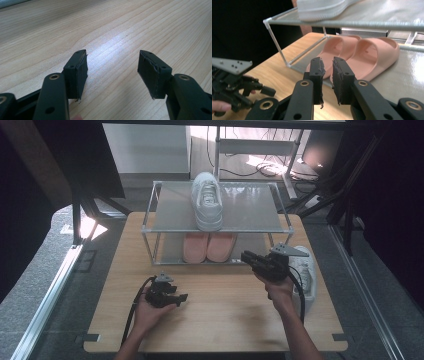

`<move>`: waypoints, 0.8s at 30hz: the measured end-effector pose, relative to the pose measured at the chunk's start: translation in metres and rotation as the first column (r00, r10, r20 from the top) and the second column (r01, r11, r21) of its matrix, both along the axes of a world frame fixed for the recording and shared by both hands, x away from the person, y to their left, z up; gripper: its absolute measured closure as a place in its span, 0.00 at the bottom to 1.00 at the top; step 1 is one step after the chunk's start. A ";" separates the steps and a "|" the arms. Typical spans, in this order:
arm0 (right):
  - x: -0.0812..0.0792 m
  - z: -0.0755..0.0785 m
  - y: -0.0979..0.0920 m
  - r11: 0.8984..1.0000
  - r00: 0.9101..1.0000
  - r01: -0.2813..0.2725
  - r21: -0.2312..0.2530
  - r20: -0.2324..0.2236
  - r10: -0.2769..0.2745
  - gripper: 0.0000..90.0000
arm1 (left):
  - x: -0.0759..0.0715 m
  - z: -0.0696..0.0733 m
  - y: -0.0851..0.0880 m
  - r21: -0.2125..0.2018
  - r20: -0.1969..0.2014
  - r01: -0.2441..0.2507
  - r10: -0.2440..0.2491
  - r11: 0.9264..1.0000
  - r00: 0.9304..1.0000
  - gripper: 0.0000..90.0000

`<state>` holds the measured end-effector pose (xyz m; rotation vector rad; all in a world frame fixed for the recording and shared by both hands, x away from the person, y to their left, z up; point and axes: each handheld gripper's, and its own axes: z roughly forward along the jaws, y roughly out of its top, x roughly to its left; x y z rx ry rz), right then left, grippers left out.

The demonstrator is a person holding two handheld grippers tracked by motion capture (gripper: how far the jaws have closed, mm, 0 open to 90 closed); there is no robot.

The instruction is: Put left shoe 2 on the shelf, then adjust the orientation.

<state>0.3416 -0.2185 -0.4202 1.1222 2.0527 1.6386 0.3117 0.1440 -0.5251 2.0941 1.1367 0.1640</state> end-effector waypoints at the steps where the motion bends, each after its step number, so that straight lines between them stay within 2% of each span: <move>1: -0.003 -0.002 0.000 1.000 1.000 -0.003 -0.006 -0.003 0.003 0.88 | 0.000 0.000 0.000 0.001 0.000 0.000 0.000 1.000 1.000 0.46; 9: -0.015 -0.013 -0.003 0.999 1.000 -0.001 -0.050 -0.001 0.001 0.90 | 0.000 0.000 0.000 0.001 0.001 -0.002 0.002 1.000 1.000 0.46; 16: -0.018 -0.021 -0.011 0.999 1.000 0.008 -0.041 -0.026 -0.009 0.95 | 0.000 0.000 0.001 -0.002 0.002 -0.003 0.003 1.000 1.000 0.46; 19: -0.021 -0.026 -0.014 0.999 0.999 0.019 -0.038 -0.050 -0.021 0.97 | 0.000 0.000 0.001 0.000 0.001 -0.002 0.002 1.000 1.000 0.46; 24: -0.024 -0.028 -0.018 0.998 0.998 0.027 -0.062 -0.054 -0.031 0.99 | 0.000 0.001 0.000 -0.001 0.002 0.000 0.000 1.000 1.000 0.46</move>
